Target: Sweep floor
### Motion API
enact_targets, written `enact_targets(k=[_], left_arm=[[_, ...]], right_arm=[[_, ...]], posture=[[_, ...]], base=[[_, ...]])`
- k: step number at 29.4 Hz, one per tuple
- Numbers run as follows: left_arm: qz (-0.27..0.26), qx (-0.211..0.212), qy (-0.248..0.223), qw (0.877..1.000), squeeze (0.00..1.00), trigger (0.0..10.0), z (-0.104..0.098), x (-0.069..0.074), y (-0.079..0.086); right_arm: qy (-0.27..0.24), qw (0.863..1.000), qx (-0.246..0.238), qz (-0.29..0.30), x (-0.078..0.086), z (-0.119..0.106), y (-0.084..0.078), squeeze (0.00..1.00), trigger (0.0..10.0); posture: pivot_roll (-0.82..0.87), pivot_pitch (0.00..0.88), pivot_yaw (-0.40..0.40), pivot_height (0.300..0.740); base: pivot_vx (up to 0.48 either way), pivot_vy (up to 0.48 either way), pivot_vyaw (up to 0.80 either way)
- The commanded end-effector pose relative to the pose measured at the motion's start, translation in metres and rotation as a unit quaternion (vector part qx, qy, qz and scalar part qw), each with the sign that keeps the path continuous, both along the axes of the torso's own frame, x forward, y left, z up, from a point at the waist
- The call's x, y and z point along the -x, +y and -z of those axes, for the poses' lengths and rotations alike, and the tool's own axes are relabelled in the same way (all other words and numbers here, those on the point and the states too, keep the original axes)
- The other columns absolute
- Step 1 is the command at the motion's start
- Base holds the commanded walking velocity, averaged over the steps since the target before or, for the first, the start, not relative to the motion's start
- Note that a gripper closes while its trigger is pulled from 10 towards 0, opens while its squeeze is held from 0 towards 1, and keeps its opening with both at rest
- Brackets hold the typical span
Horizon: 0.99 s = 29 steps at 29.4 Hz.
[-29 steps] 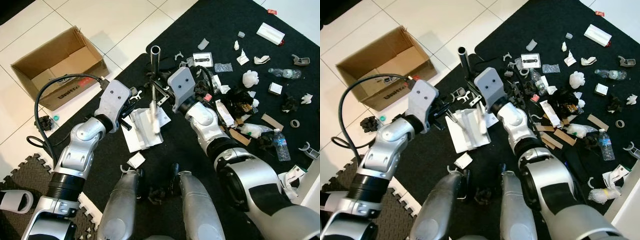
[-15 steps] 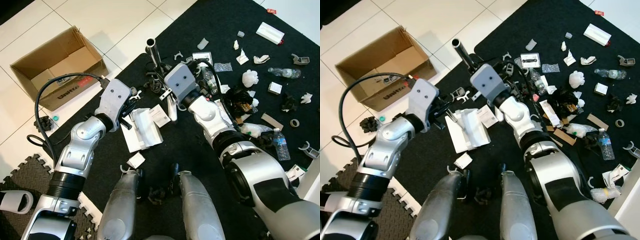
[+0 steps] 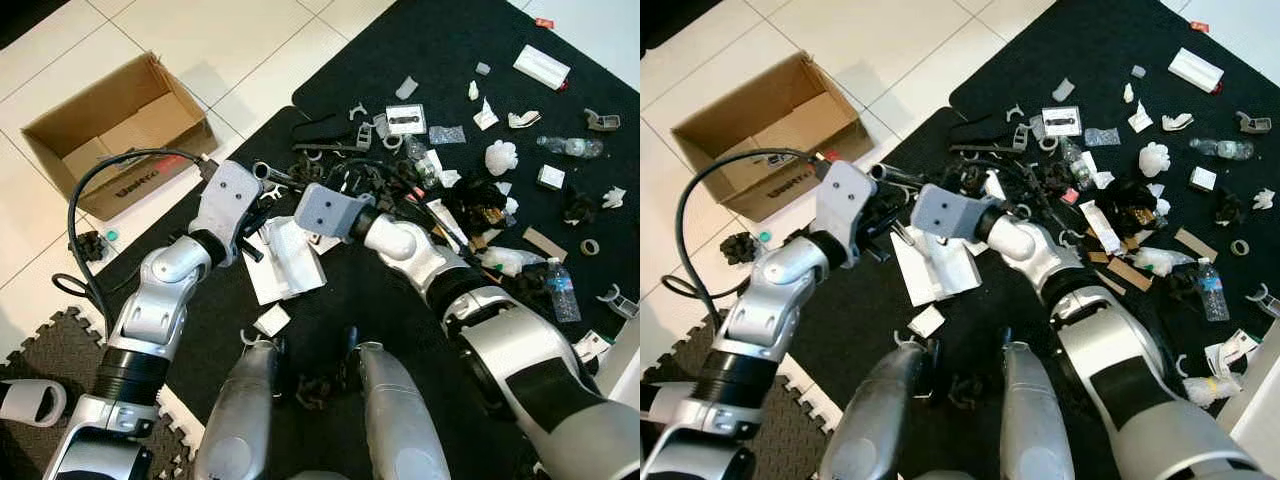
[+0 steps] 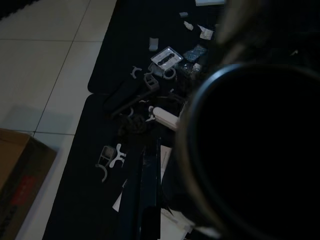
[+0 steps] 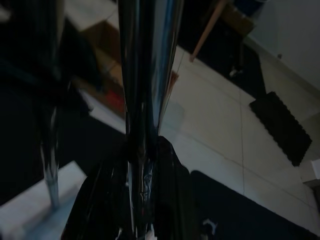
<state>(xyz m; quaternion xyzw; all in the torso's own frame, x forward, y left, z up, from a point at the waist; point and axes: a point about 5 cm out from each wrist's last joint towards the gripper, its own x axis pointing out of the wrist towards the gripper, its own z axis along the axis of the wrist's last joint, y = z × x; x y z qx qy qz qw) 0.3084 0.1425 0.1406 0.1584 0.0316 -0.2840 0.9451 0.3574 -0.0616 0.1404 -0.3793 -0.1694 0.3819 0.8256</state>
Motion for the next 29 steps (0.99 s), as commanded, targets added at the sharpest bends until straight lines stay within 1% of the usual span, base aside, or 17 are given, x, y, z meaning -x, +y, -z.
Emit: enact_targets(k=[1, 6, 9, 11, 15, 19, 21, 22, 23, 24, 25, 26, 28, 29], left_arm=[[-0.004, -0.003, 0.094, 0.996, 0.00, 10.0, 0.039, 0.012, 0.001], [-0.002, -0.001, 0.094, 0.996, 0.00, 10.0, 0.038, 0.011, -0.002], [-0.002, -0.002, 0.095, 0.996, 0.00, 10.0, 0.038, 0.012, -0.001], [-0.004, -0.002, 0.095, 0.995, 0.00, 10.0, 0.038, 0.012, 0.000], [-0.005, -0.002, 0.096, 0.995, 0.00, 10.0, 0.039, 0.012, 0.001], [-0.005, -0.002, 0.096, 0.995, 0.00, 10.0, 0.039, 0.011, 0.000], [-0.004, -0.001, 0.095, 0.995, 0.00, 10.0, 0.039, 0.010, -0.002], [-0.004, -0.001, 0.094, 0.996, 0.00, 10.0, 0.039, 0.010, -0.002], [-0.004, -0.001, 0.094, 0.996, 0.00, 10.0, 0.039, 0.010, -0.002], [-0.003, -0.001, 0.094, 0.996, 0.00, 10.0, 0.038, 0.010, -0.002], [-0.003, -0.001, 0.094, 0.996, 0.00, 10.0, 0.038, 0.010, -0.002], [-0.004, -0.002, 0.094, 0.996, 0.00, 10.0, 0.039, 0.010, -0.001], [-0.005, -0.002, 0.095, 0.995, 0.00, 10.0, 0.039, 0.010, -0.001], [-0.005, -0.002, 0.095, 0.995, 0.00, 10.0, 0.039, 0.010, -0.001]], right_arm=[[0.002, 1.000, 0.015, -0.001, 0.003, 0.008, -0.001, 0.00, 10.0], [-0.016, 0.998, 0.064, 0.004, 0.006, 0.019, -0.003, 0.00, 10.0], [-0.009, 0.997, 0.077, 0.011, 0.006, 0.024, -0.006, 0.00, 10.0], [0.023, 0.997, 0.070, 0.008, 0.007, 0.027, -0.008, 0.00, 10.0], [0.042, 0.997, 0.065, 0.000, 0.008, 0.028, -0.010, 0.00, 10.0], [0.059, 0.995, 0.075, -0.004, 0.009, 0.033, -0.013, 0.00, 10.0], [0.076, 0.994, 0.082, -0.007, 0.011, 0.037, -0.014, 0.00, 10.0], [0.092, 0.993, 0.077, -0.007, 0.011, 0.039, -0.015, 0.00, 10.0], [0.092, 0.993, 0.077, -0.007, 0.011, 0.039, -0.015, 0.00, 10.0], [0.106, 0.992, 0.075, -0.008, 0.012, 0.040, -0.015, 0.00, 10.0], [0.128, 0.990, 0.057, -0.006, 0.012, 0.041, -0.016, 0.00, 10.0], [0.157, 0.987, 0.026, -0.003, 0.012, 0.042, -0.016, 0.00, 10.0], [0.195, 0.980, -0.027, 0.000, 0.012, 0.041, -0.015, 0.00, 10.0], [0.195, 0.980, -0.027, 0.000, 0.012, 0.041, -0.015, 0.00, 10.0]], posture=[[0.18, 0.409, -0.047, 0.740], [0.17, 0.416, -0.045, 0.740], [0.18, 0.416, -0.045, 0.740], [0.18, 0.416, -0.045, 0.740], [0.18, 0.416, -0.045, 0.740], [0.17, 0.414, -0.046, 0.740], [0.17, 0.414, -0.046, 0.740], [0.16, 0.415, -0.046, 0.740], [0.16, 0.415, -0.046, 0.740], [0.16, 0.414, -0.045, 0.740], [0.16, 0.413, -0.046, 0.740], [0.16, 0.413, -0.046, 0.740], [0.16, 0.413, -0.046, 0.740], [0.16, 0.413, -0.046, 0.740]], base=[[0.000, 0.000, 0.00], [0.000, 0.000, 0.00], [0.000, 0.000, 0.00], [0.000, 0.000, 0.00], [0.000, 0.000, 0.00], [0.000, 0.000, 0.00], [0.000, 0.000, 0.00], [0.000, 0.000, 0.00], [0.000, 0.000, 0.00], [0.000, 0.000, 0.00], [0.000, 0.000, 0.00], [0.000, 0.000, 0.00], [0.000, 0.000, 0.00], [0.000, 0.000, 0.00]])
